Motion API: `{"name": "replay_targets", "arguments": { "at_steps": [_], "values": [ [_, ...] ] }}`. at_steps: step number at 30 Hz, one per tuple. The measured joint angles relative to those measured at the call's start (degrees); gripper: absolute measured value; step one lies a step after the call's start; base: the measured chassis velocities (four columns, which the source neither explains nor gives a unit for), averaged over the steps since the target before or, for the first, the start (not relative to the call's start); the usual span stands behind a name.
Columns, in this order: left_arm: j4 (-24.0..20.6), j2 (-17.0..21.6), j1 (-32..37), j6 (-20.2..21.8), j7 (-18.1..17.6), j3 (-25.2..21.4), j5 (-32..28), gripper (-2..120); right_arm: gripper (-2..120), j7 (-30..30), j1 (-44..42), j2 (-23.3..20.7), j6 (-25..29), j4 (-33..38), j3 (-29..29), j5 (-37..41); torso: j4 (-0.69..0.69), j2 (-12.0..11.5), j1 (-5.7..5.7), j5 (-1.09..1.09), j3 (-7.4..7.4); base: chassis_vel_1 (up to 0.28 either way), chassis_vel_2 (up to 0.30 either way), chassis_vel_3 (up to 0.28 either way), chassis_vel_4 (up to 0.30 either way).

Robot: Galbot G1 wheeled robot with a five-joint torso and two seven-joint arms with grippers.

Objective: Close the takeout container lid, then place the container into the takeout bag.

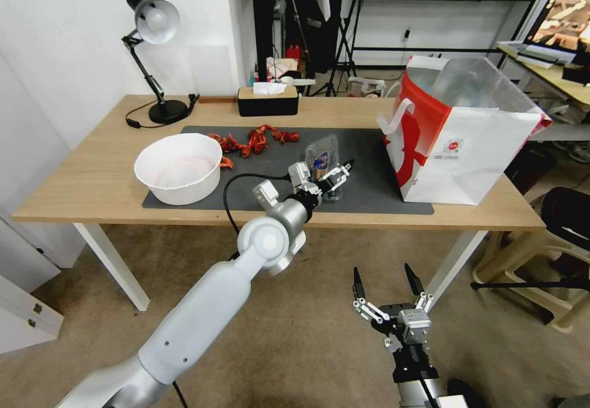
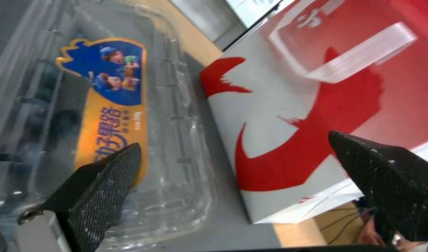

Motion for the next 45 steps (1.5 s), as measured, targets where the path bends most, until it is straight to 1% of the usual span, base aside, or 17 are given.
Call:
{"name": "replay_targets", "arguments": {
  "at_steps": [5, 7, 8, 10, 11, 14, 15, 18, 19, 22, 23, 26, 27, 30, 32, 38, 45],
  "values": [
    [0.5, -0.1, -0.7, 1.4, -2.8, 0.2, 0.1, 97, 100, -1.2, 0.2, -0.4, -0.7, 1.3, 0.4, 1.6, 0.0, 0.0, 0.0, 0.0, 0.0, 0.0, 0.0, 0.0, 0.0],
    [0.8, -0.2, -1.0, 2.1, -4.3, 0.4, 0.6, 87, 100, -2.4, 0.9, -1.2, -2.3, 2.9, 1.2, 5.0, 0.0, 0.0, 0.0, 0.0, 0.0, 0.0, 0.0, 0.0, 0.0],
    [0.8, -0.2, -1.0, 2.1, -4.3, 0.4, 0.6, 87, 100, -2.4, 0.9, -1.2, -2.3, 2.9, 1.2, 5.0, 0.0, 0.0, 0.0, 0.0, 0.0, 0.0, 0.0, 0.0, 0.0],
    [1.2, -0.1, -1.2, 2.5, -5.3, 0.7, 1.6, 78, 100, -4.2, 2.5, -3.0, -5.1, 5.3, 3.4, 11.9, 0.0, 0.0, 0.0, 0.01, 0.0, 0.0, 0.0, 0.0, 0.0],
    [1.2, -0.1, -1.2, 2.5, -5.3, 0.7, 1.6, 78, 100, -4.2, 2.5, -3.0, -5.1, 5.3, 3.4, 11.9, 0.0, 0.0, 0.0, 0.01, 0.0, 0.0, 0.0, 0.0, 0.0],
    [1.8, 0.0, -1.6, 2.5, -5.2, 0.9, 2.5, 63, 100, -5.1, 5.3, -6.6, -11.0, 8.6, 6.6, 24.7, -0.01, 0.0, 0.0, 0.0, 0.0, 0.0, 0.0, 0.0, 0.0],
    [1.8, 0.0, -1.6, 2.5, -5.2, 0.9, 2.5, 63, 100, -5.1, 5.3, -6.6, -11.0, 8.6, 6.6, 24.7, -0.01, 0.0, 0.0, 0.0, 0.0, 0.0, 0.0, 0.0, 0.0],
    [2.1, 0.1, -1.9, 2.2, -4.4, 1.1, 3.4, 48, 100, -3.3, 8.4, -10.0, -15.6, 9.6, 8.8, 36.6, 0.0, 0.0, 0.0, 0.01, 0.0, 0.0, 0.0, 0.0, 0.0],
    [2.1, 0.1, -1.9, 2.2, -4.4, 1.1, 3.4, 48, 100, -3.3, 8.4, -10.0, -15.6, 9.6, 8.8, 36.6, 0.0, 0.0, 0.0, 0.01, 0.0, 0.0, 0.0, 0.0, 0.0],
    [2.5, 0.3, -2.0, 2.2, -4.1, 1.7, 4.9, 33, 100, -0.7, 12.1, -13.2, -20.1, 9.8, 10.2, 49.2, 0.0, 0.0, 0.01, 0.01, 0.0, 0.0, 0.0, 0.0, 0.0],
    [2.5, 0.3, -2.0, 2.2, -4.1, 1.7, 4.9, 33, 100, -0.7, 12.1, -13.2, -20.1, 9.8, 10.2, 49.2, 0.0, 0.0, 0.01, 0.01, 0.0, 0.0, 0.0, 0.0, 0.0],
    [3.1, 0.3, -2.4, 2.2, -4.1, 2.2, 6.1, 18, 100, 2.0, 15.9, -15.8, -24.3, 9.0, 10.1, 59.3, -0.01, 0.0, 0.0, 0.01, 0.01, 0.0, 0.0, 0.0, 0.0],
    [3.1, 0.3, -2.4, 2.2, -4.1, 2.2, 6.1, 18, 100, 2.0, 15.9, -15.8, -24.3, 9.0, 10.1, 59.3, -0.01, 0.0, 0.0, 0.01, 0.01, 0.0, 0.0, 0.0, 0.0],
    [3.4, 0.5, -2.8, 2.3, -4.1, 2.4, 6.6, 5, 100, 5.7, 20.8, -17.8, -26.8, 7.0, 8.9, 65.8, 0.0, 0.0, 0.0, 0.0, 0.01, 0.0, 0.0, 0.0, 0.0],
    [3.5, 0.6, -2.9, 2.3, -4.1, 2.5, 6.8, 0, 100, 7.2, 22.8, -18.6, -27.7, 6.0, 8.5, 68.0, 0.01, 0.0, 0.01, 0.0, 0.01, 0.0, 0.0, 0.0, 0.0],
    [3.9, 1.0, -3.0, 2.6, -4.1, 2.6, 7.5, 0, 100, 11.2, 31.1, -20.6, -31.0, 0.1, 6.2, 74.2, 0.0, 0.0, 0.01, 0.0, 0.01, 0.0, 0.0, 0.0, 0.0],
    [3.8, 1.7, -2.5, 2.6, -3.8, 2.4, 7.7, 0, 100, 14.5, 38.5, -21.2, -34.0, -4.1, 3.6, 76.9, 0.0, 0.0, 0.0, 0.0, 0.0, 0.0, 0.0, 0.0, 0.0]
  ]
}}
